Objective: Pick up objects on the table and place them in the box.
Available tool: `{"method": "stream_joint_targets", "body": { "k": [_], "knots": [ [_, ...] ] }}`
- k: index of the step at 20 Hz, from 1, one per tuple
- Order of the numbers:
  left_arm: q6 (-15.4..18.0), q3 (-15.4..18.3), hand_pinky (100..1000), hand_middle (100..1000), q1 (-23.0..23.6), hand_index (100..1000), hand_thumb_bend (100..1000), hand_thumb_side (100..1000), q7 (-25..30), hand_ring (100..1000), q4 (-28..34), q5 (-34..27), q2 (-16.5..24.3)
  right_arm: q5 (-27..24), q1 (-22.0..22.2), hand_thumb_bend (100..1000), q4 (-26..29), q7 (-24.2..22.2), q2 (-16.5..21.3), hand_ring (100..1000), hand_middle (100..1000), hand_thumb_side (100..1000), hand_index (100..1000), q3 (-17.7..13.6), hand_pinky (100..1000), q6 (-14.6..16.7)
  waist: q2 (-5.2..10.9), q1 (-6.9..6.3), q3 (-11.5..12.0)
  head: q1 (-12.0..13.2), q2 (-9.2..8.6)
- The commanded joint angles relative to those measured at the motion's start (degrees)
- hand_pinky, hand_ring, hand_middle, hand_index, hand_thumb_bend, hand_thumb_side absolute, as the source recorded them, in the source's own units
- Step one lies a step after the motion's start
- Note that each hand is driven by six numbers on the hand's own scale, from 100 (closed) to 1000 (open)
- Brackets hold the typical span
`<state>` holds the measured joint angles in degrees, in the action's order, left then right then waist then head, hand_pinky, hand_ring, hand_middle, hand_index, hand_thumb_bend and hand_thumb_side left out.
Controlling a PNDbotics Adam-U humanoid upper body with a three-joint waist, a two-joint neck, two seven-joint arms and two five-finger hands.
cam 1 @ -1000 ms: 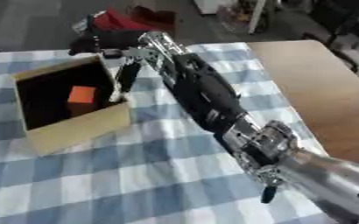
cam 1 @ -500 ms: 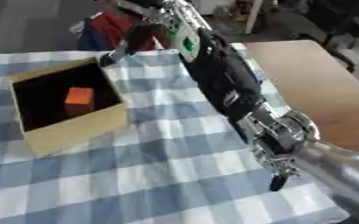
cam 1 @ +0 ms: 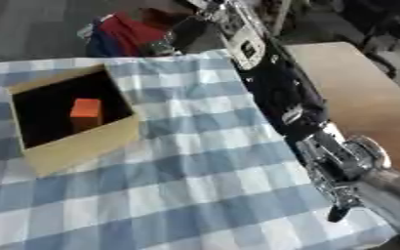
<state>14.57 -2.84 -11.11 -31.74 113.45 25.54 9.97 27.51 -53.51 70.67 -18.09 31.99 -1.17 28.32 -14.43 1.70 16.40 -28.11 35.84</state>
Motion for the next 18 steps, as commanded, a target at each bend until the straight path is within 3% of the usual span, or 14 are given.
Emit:
{"method": "stream_joint_targets", "body": {
  "k": [1,7,11,18],
  "knots": [
    [-0.6,0.8,665,661,-0.2,778,100,511,-0.3,684,1.1,0.3,0.4,-3.8,1.1,704,5.5,0.1,1.9,824,940,593,1000,-1.4,799,-1.4,0.79,-0.37,-0.4,2.8,0.21],
    [-1.0,1.0,670,692,0.1,794,100,513,-0.7,693,1.1,0.5,0.1,-7.5,5.4,699,11.5,-0.1,0.4,819,936,601,1000,-2.8,796,-3.8,0.31,-0.87,-1.8,11.1,-0.53],
    [-1.4,1.2,670,691,0.7,795,100,514,-0.9,693,1.1,0.6,0.1,-8.4,6.9,695,14.3,-0.5,-0.9,817,933,603,1000,-3.1,796,-4.6,0.30,-1.33,-2.8,15.7,0.09],
    [-2.6,2.1,670,689,2.2,795,100,513,-1.2,695,1.1,1.0,0.3,-9.4,9.0,690,16.4,-1.7,-3.7,814,931,602,1000,-2.8,795,-5.6,1.35,-2.08,-5.8,18.9,2.94]
  ]
}}
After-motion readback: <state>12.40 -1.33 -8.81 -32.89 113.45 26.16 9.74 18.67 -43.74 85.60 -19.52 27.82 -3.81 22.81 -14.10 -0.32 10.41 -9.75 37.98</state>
